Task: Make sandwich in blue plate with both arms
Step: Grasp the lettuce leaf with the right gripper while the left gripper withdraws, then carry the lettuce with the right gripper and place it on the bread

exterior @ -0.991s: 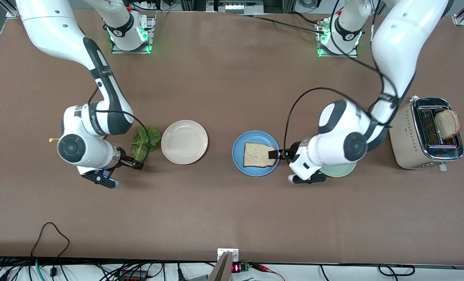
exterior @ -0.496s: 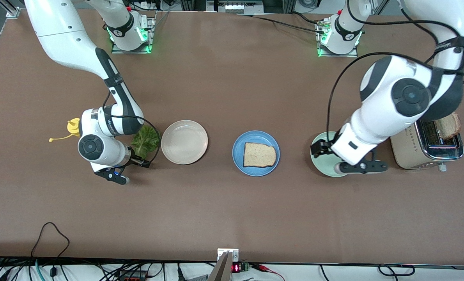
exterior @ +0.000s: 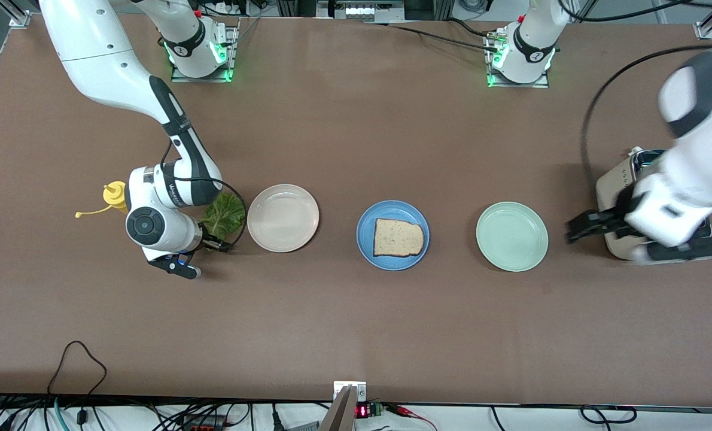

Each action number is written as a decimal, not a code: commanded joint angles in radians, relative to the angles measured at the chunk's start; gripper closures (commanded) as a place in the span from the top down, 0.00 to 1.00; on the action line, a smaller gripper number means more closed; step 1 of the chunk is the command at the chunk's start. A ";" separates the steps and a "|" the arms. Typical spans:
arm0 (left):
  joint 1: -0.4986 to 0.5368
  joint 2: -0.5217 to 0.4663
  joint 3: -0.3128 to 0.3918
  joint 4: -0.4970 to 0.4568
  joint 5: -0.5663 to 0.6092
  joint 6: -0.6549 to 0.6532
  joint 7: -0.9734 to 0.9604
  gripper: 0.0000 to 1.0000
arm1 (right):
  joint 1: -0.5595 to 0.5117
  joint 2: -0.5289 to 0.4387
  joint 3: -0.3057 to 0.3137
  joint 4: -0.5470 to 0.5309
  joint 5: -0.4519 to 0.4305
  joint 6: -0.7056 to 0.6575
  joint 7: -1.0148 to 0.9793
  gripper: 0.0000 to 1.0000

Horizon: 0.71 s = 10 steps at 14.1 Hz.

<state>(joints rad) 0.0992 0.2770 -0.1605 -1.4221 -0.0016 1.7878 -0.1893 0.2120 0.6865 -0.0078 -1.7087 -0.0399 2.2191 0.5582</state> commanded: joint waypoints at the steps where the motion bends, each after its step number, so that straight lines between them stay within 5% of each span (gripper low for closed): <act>1: -0.030 -0.132 0.119 -0.115 -0.028 -0.056 0.093 1.00 | 0.004 -0.025 0.000 -0.026 -0.015 0.001 -0.037 0.27; 2: -0.045 -0.163 0.145 -0.139 -0.028 -0.076 0.100 1.00 | 0.004 -0.027 0.000 -0.025 -0.015 0.001 -0.055 0.04; 3: -0.050 -0.197 0.154 -0.174 -0.028 -0.076 0.106 1.00 | 0.003 -0.033 0.000 -0.025 -0.014 0.001 -0.066 0.00; 10: -0.040 -0.323 0.119 -0.343 -0.017 -0.051 0.105 1.00 | -0.023 -0.129 0.002 -0.020 -0.006 -0.090 -0.161 0.00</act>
<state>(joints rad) 0.0581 0.0171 -0.0348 -1.6801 -0.0116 1.7077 -0.0990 0.2052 0.6161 -0.0111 -1.7087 -0.0405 2.1663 0.4316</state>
